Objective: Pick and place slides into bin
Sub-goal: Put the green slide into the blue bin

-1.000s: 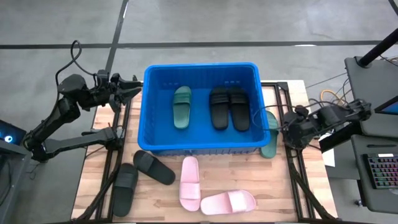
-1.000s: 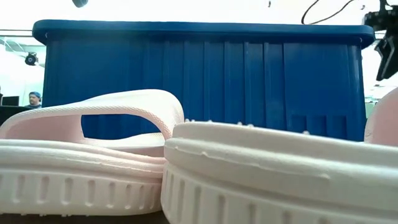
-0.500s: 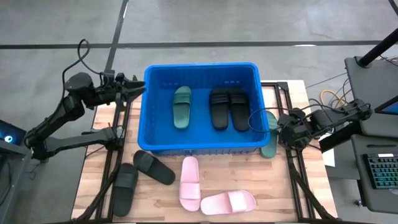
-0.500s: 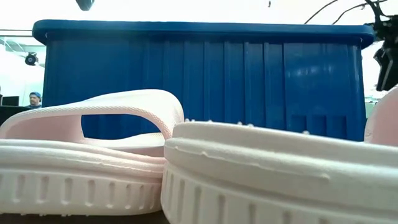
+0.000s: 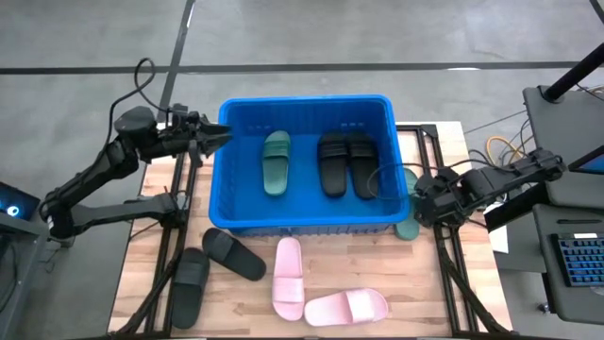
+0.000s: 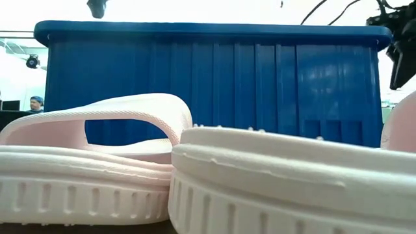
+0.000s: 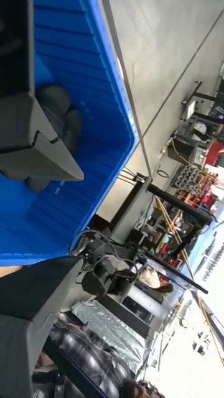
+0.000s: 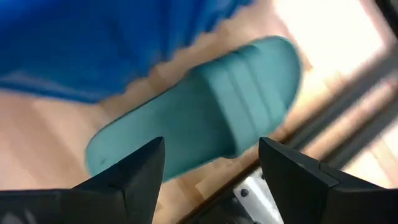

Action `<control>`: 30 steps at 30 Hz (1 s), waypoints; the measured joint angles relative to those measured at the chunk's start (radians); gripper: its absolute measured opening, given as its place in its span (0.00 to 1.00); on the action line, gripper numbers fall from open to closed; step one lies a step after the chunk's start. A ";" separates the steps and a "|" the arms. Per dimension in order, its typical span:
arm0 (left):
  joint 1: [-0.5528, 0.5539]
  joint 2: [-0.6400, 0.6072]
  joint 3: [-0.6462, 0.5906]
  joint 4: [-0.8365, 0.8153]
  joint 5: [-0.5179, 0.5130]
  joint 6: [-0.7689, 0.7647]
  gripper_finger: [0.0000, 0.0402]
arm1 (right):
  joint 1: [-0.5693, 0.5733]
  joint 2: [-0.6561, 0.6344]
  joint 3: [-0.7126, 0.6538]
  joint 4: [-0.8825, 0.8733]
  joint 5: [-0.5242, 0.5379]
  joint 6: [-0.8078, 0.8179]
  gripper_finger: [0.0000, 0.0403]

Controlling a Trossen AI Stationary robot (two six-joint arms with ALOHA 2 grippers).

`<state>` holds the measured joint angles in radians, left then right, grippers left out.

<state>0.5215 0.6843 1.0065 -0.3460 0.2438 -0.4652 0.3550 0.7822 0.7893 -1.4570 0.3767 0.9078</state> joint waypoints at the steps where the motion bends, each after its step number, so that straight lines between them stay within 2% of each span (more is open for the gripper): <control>1: 0.000 -0.003 0.000 0.000 0.000 0.000 0.48 | 0.000 0.015 0.002 -0.015 0.016 0.050 0.62; 7: 0.000 -0.012 0.000 0.004 0.000 0.000 0.48 | -0.001 0.049 0.028 -0.024 0.097 0.311 0.61; 15: 0.000 -0.022 0.000 0.002 -0.001 0.002 0.48 | 0.000 0.046 0.052 -0.019 0.113 0.614 0.60; 19: 0.000 -0.028 0.000 -0.001 -0.001 0.002 0.48 | -0.001 0.045 0.017 -0.052 0.206 0.922 0.59; 22: 0.000 -0.033 0.000 -0.001 -0.001 0.002 0.48 | 0.000 0.044 -0.015 -0.066 0.224 1.110 0.59; 30: 0.000 -0.037 0.000 -0.001 -0.001 0.010 0.48 | -0.003 0.043 -0.030 -0.114 0.282 1.301 0.57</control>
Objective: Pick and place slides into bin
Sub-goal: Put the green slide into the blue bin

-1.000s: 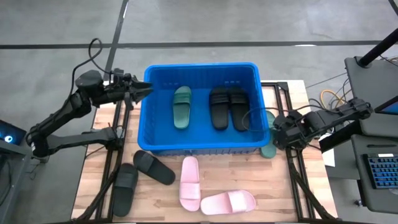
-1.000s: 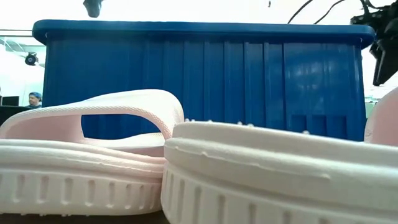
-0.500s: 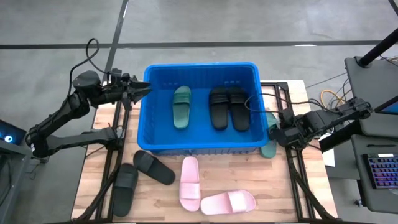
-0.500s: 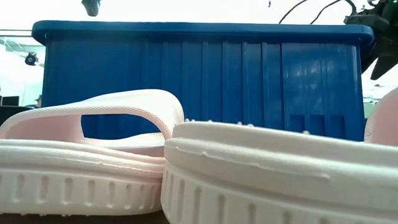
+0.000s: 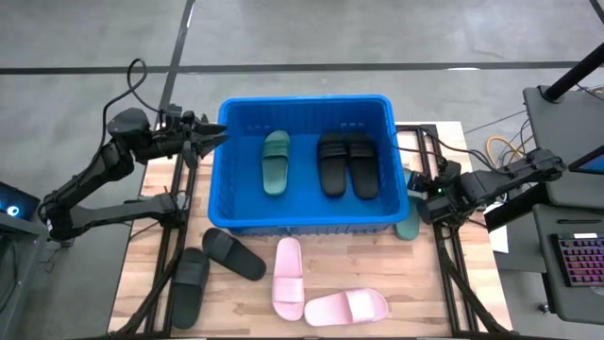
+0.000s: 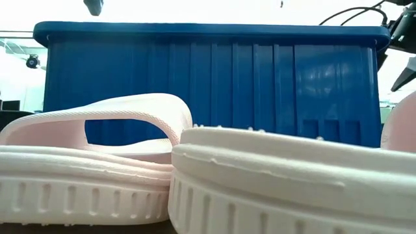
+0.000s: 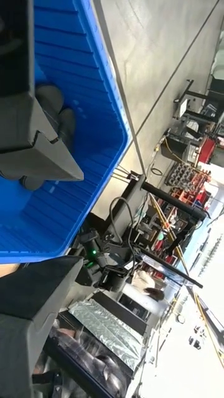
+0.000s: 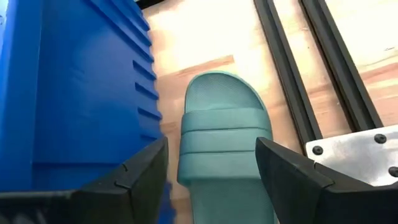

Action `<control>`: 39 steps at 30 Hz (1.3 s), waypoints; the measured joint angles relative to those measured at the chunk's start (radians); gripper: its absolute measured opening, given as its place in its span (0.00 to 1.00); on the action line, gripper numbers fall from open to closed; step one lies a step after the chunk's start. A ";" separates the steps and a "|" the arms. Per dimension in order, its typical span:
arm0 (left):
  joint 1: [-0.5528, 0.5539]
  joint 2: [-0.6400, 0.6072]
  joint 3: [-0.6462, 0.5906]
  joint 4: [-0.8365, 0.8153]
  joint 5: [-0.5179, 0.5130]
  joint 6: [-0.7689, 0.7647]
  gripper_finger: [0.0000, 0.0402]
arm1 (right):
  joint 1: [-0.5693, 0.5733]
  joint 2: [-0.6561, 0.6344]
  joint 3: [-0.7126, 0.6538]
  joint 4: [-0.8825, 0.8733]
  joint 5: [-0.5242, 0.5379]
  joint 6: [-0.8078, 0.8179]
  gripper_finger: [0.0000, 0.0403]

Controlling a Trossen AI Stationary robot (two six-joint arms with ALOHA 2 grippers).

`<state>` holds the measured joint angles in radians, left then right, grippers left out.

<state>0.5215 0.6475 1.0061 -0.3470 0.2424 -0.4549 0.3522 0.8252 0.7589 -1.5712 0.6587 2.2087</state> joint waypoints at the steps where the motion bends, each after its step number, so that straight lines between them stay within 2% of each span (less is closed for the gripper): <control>1: 0.000 -0.002 0.000 0.000 0.000 0.000 0.48 | -0.002 -0.002 0.000 0.002 0.000 0.003 0.57; 3: 0.000 -0.003 0.000 0.000 0.000 0.000 0.48 | -0.004 -0.007 0.005 0.011 0.010 -0.005 0.57; 5: 0.000 -0.003 0.000 0.000 0.000 0.000 0.48 | -0.003 -0.013 0.023 0.035 0.017 -0.096 0.56; 10: 0.000 -0.009 0.000 0.000 0.000 0.000 0.48 | -0.004 -0.005 0.109 0.051 -0.053 -0.601 0.56; 16: 0.000 -0.009 0.000 0.000 0.000 0.000 0.48 | -0.004 0.004 0.174 0.049 -0.300 -1.222 0.56; 20: 0.000 -0.009 0.000 0.000 0.000 -0.001 0.48 | -0.004 0.046 0.169 0.051 -0.384 -1.502 0.56; 24: 0.000 -0.009 0.000 0.000 0.000 -0.001 0.48 | -0.004 0.139 0.150 0.052 -0.320 -1.586 0.56; 31: 0.000 -0.009 0.000 -0.001 0.000 -0.001 0.48 | -0.004 0.292 0.078 0.082 -0.217 -1.558 0.60; 36: 0.000 -0.009 0.000 0.000 0.000 -0.001 0.48 | -0.003 0.313 0.055 0.136 -0.189 -1.490 0.65; 39: 0.000 -0.009 0.000 0.000 0.000 -0.001 0.48 | -0.003 0.292 0.073 0.129 -0.222 -1.443 0.65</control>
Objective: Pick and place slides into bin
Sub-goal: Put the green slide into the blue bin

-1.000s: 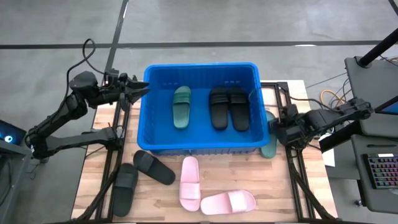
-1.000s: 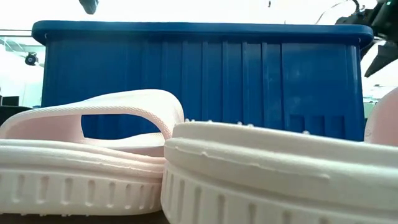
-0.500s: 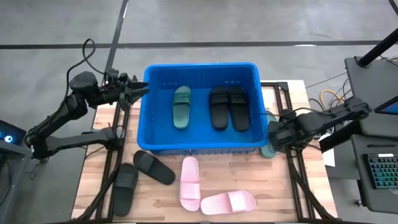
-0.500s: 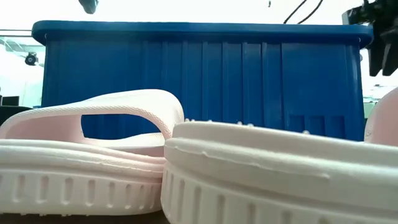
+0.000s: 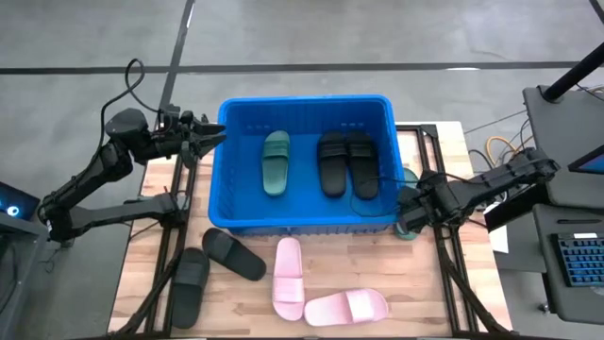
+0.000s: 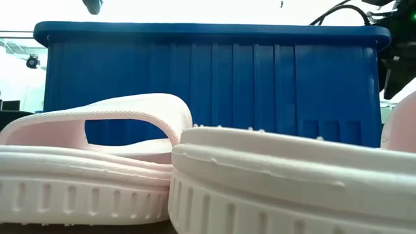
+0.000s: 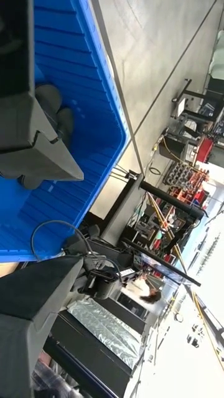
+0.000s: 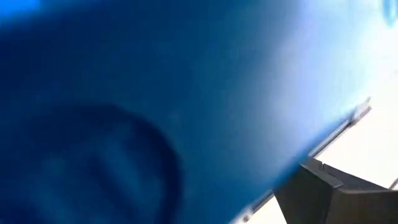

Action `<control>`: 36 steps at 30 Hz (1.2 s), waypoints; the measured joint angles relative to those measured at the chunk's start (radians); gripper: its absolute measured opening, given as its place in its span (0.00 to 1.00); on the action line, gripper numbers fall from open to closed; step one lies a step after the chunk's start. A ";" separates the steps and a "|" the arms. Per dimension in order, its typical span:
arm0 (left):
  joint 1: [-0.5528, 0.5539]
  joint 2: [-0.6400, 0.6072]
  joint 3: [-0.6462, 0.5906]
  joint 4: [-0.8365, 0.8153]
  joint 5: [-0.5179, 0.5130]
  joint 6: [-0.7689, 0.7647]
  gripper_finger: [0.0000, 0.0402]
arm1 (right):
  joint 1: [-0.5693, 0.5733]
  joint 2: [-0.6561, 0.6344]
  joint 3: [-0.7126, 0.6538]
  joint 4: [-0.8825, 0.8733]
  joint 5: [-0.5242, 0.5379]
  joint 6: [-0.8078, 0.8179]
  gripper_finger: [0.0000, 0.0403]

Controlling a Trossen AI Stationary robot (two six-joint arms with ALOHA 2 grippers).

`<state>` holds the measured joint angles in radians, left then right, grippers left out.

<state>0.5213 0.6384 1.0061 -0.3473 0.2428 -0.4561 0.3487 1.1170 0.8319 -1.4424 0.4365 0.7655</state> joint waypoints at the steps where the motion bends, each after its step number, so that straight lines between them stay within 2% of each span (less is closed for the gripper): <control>1: 0.000 0.000 0.000 0.000 0.000 0.000 0.48 | 0.000 -0.013 0.006 -0.001 -0.009 0.022 0.65; 11: 0.000 -0.012 0.000 0.000 0.000 -0.003 0.48 | 0.034 -0.249 0.016 -0.030 -0.132 -0.024 0.62; 17: 0.000 -0.020 0.000 0.000 0.000 -0.005 0.48 | 0.038 -0.290 -0.060 -0.028 -0.154 -0.159 0.65; 24: 0.000 -0.024 0.000 -0.001 0.000 -0.008 0.48 | 0.037 -0.263 -0.173 0.000 -0.155 -0.175 0.70; 31: 0.000 -0.032 0.000 -0.001 0.000 -0.008 0.48 | 0.017 -0.137 -0.157 0.015 -0.034 -0.008 0.70; 36: 0.000 -0.037 0.000 -0.002 0.000 -0.008 0.48 | 0.018 -0.031 -0.160 0.024 -0.040 -0.019 0.70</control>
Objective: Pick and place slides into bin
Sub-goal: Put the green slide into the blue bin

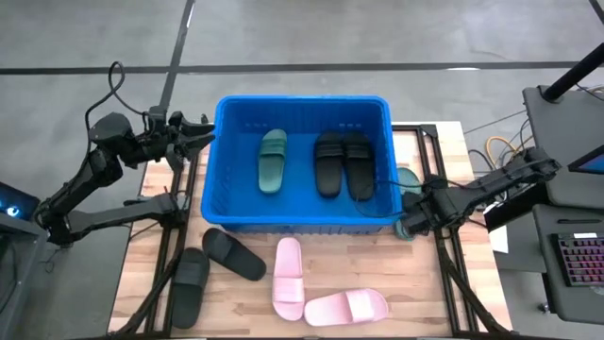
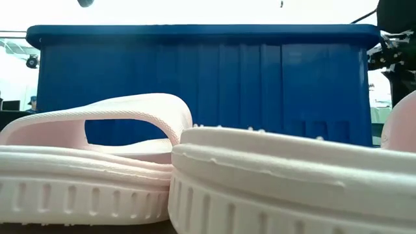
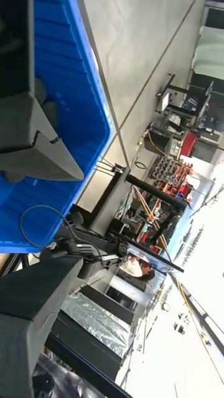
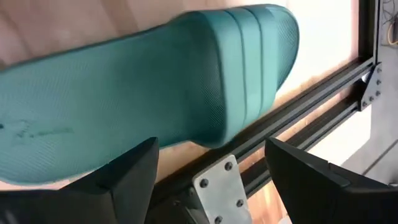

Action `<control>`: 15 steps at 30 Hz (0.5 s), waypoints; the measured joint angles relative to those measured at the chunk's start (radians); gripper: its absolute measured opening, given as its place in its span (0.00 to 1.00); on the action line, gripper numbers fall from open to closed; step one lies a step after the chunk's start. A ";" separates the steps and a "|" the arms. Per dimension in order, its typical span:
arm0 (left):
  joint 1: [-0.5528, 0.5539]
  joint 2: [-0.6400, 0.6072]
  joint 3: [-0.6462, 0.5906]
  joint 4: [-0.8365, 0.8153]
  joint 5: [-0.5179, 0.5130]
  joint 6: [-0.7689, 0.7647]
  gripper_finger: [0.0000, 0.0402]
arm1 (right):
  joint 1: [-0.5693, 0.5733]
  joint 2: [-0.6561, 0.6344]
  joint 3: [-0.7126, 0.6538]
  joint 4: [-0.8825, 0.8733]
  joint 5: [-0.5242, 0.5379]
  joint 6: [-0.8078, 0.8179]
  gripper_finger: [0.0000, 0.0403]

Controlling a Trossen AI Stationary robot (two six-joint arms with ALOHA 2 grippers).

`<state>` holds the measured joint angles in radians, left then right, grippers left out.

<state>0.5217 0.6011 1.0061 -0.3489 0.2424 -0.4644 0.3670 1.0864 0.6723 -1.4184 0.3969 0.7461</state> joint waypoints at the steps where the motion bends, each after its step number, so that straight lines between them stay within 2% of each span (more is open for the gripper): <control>1: 0.000 -0.001 0.000 0.000 0.000 0.000 0.48 | 0.000 0.018 0.002 0.013 0.000 -0.003 0.71; 5: 0.000 -0.007 0.000 0.000 0.000 0.006 0.48 | -0.007 0.095 0.005 0.051 -0.002 -0.037 0.72; 15: 0.000 -0.012 0.000 -0.001 0.000 0.001 0.48 | -0.115 0.263 0.005 0.038 0.013 0.026 0.72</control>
<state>0.5216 0.5889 1.0065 -0.3495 0.2424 -0.4631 0.2524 1.3495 0.6768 -1.3804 0.4104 0.7722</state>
